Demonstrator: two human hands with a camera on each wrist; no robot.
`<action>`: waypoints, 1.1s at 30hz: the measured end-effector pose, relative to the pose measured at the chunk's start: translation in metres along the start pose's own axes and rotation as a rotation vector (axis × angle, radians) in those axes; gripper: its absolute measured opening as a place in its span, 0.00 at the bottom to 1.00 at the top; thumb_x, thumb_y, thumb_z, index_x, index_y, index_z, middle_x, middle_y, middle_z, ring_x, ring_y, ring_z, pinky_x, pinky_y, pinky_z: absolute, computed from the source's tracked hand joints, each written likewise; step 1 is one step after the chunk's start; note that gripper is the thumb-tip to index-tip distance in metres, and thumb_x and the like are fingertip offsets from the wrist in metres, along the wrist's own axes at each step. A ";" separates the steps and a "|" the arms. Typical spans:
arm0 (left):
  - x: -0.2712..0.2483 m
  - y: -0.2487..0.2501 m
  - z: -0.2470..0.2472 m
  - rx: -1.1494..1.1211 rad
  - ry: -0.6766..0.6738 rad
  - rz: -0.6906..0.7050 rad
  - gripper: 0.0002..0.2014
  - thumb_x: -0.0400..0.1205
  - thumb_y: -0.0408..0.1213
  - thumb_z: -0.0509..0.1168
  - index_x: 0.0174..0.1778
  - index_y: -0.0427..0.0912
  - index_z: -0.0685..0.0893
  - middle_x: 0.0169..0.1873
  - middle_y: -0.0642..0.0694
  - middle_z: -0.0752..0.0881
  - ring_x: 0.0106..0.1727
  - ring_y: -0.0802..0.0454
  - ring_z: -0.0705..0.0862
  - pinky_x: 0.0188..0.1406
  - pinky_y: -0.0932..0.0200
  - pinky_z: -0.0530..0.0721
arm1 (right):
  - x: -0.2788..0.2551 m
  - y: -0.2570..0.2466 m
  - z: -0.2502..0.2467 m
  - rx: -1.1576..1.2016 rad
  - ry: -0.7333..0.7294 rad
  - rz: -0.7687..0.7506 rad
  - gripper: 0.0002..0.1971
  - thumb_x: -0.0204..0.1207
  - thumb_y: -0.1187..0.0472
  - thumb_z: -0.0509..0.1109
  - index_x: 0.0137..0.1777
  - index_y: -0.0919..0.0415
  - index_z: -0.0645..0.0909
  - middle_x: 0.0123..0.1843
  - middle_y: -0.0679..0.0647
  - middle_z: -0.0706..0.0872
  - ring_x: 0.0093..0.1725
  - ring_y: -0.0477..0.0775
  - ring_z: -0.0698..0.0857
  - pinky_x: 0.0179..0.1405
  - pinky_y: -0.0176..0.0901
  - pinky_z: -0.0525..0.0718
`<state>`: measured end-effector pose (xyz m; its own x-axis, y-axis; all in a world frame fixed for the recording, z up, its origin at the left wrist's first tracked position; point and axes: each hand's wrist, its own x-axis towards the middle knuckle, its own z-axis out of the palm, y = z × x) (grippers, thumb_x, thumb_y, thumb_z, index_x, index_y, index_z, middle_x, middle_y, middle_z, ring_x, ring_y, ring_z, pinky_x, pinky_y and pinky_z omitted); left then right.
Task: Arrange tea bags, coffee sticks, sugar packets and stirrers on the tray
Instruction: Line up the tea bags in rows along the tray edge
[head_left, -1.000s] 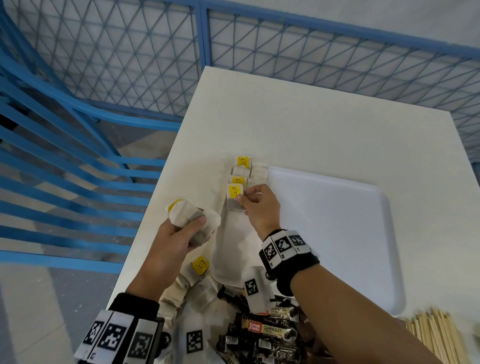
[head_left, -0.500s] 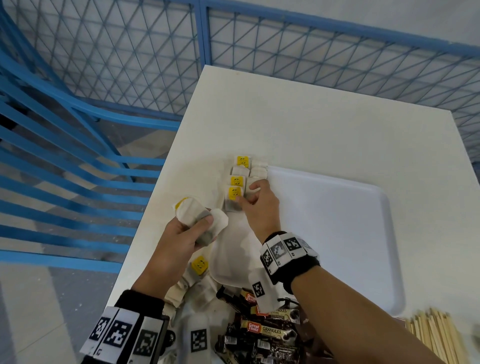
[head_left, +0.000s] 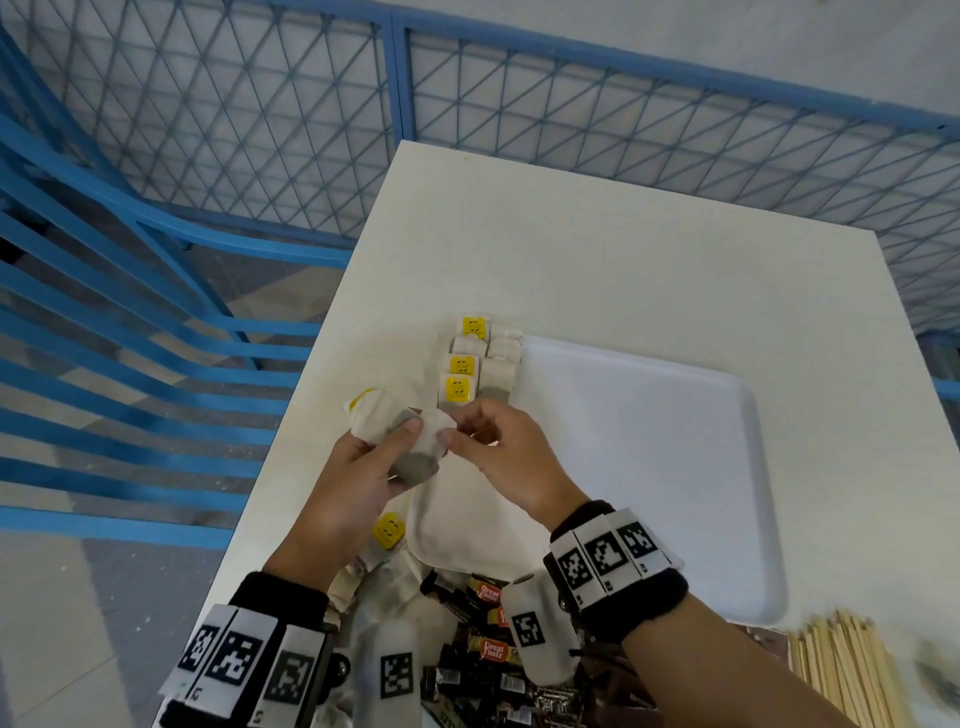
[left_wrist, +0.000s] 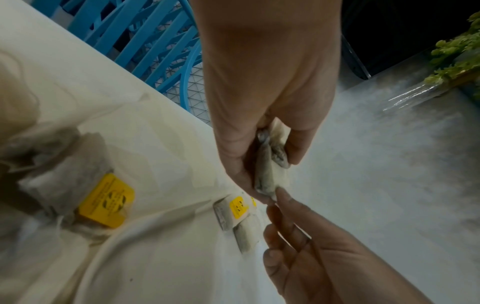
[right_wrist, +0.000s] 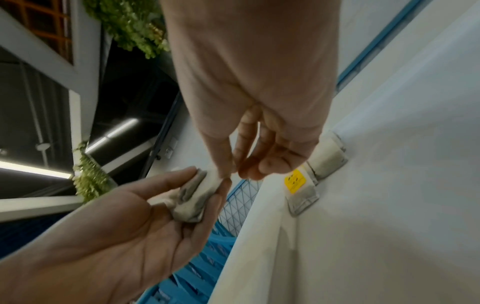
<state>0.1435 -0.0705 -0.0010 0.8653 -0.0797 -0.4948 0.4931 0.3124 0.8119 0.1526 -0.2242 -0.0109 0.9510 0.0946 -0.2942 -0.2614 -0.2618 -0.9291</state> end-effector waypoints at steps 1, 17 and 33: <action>0.000 -0.001 0.000 0.007 0.002 0.008 0.11 0.82 0.32 0.61 0.58 0.36 0.82 0.51 0.42 0.89 0.51 0.52 0.88 0.48 0.55 0.88 | 0.000 0.000 -0.002 0.021 0.012 0.009 0.03 0.74 0.60 0.73 0.45 0.57 0.81 0.38 0.46 0.83 0.36 0.42 0.80 0.38 0.29 0.77; -0.006 -0.013 0.005 0.112 -0.062 0.026 0.08 0.80 0.29 0.64 0.53 0.35 0.83 0.46 0.40 0.90 0.50 0.46 0.89 0.48 0.56 0.88 | -0.020 0.006 -0.002 0.267 0.061 0.099 0.13 0.73 0.69 0.73 0.56 0.63 0.76 0.38 0.55 0.85 0.32 0.43 0.84 0.32 0.30 0.82; -0.006 -0.010 -0.004 0.110 0.019 0.000 0.04 0.81 0.28 0.63 0.47 0.39 0.82 0.38 0.44 0.90 0.38 0.55 0.88 0.38 0.66 0.86 | 0.006 0.024 -0.023 0.114 0.091 0.207 0.08 0.74 0.64 0.73 0.51 0.64 0.80 0.39 0.57 0.85 0.34 0.49 0.82 0.31 0.33 0.81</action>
<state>0.1336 -0.0697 -0.0072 0.8640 -0.0617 -0.4996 0.5008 0.2070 0.8405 0.1555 -0.2516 -0.0298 0.8847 -0.0376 -0.4647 -0.4645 -0.1558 -0.8717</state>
